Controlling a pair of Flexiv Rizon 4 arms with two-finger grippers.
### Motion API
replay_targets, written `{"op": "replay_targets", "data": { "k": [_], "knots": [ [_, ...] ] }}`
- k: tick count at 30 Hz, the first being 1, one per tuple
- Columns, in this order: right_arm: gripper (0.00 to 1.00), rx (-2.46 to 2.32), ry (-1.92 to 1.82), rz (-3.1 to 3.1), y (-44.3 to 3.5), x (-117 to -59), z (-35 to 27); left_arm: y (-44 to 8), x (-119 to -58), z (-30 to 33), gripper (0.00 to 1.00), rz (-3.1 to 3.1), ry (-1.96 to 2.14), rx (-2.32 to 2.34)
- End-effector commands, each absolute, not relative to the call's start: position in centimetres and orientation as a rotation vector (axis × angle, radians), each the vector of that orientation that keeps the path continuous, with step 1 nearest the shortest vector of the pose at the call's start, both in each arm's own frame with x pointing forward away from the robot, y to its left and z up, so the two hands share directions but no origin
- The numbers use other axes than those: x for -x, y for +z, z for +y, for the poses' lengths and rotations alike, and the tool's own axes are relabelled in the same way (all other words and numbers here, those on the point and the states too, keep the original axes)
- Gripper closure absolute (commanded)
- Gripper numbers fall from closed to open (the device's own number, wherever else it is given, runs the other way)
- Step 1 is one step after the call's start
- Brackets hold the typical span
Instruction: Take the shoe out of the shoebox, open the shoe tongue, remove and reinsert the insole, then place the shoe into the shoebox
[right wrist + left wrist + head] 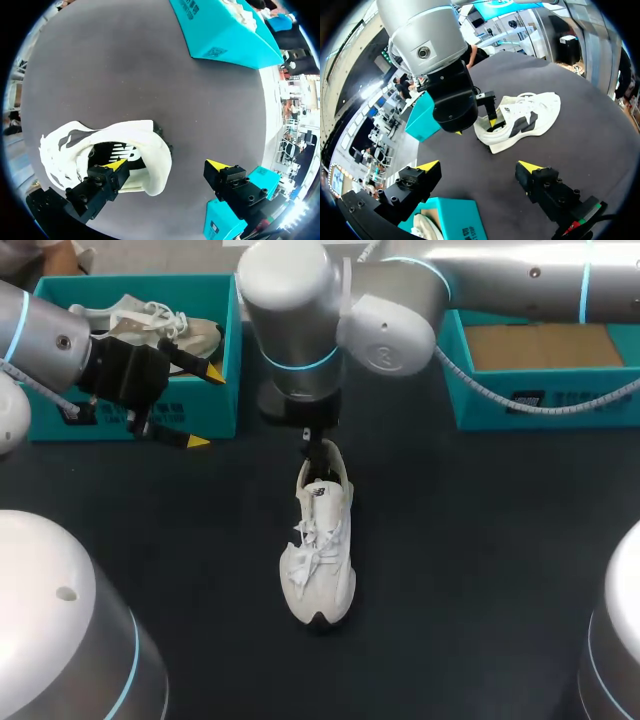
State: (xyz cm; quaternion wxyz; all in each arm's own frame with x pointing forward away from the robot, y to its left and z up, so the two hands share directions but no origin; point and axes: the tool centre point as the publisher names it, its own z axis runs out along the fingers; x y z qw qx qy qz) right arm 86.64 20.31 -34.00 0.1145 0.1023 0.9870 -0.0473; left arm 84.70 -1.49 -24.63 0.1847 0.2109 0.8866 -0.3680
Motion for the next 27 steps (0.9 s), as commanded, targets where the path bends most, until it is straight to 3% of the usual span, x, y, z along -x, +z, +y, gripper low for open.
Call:
{"op": "replay_targets", "data": {
  "k": [1, 5, 6, 8, 11, 13, 27],
  "knots": [
    [0.00, -0.297, -0.115, 2.897, -35.5, -86.9, 20.2, -24.6, -84.6, -1.5, 0.00, 2.501, -1.032, -0.594],
    [0.03, -0.282, -0.121, 2.905, -36.5, -86.9, 20.0, -24.6, -84.6, -1.5, 0.00, 2.501, -1.032, -0.594],
    [0.14, -0.281, -0.119, 2.906, -36.7, -87.0, 20.0, -24.6, -84.6, -1.5, 0.00, 2.501, -1.032, -0.594],
    [0.54, -0.279, -0.127, 2.906, -37.1, -87.1, 19.9, -24.6, -84.6, -1.5, 0.00, 2.501, -1.032, -0.594],
    [0.74, -0.303, -0.138, 2.903, -37.8, -87.2, 19.9, -24.6, -84.6, -1.5, 0.00, 2.501, -1.032, -0.594],
    [1.00, -0.336, -0.156, 2.884, -38.5, -87.3, 20.0, -24.6, -84.6, -1.5, 0.00, 2.501, -1.032, -0.594],
    [1.00, -0.604, -0.141, 2.796, -37.2, -87.3, 19.2, -24.6, -84.6, -1.5, 0.00, 2.501, -1.032, -0.594]
  ]
}}
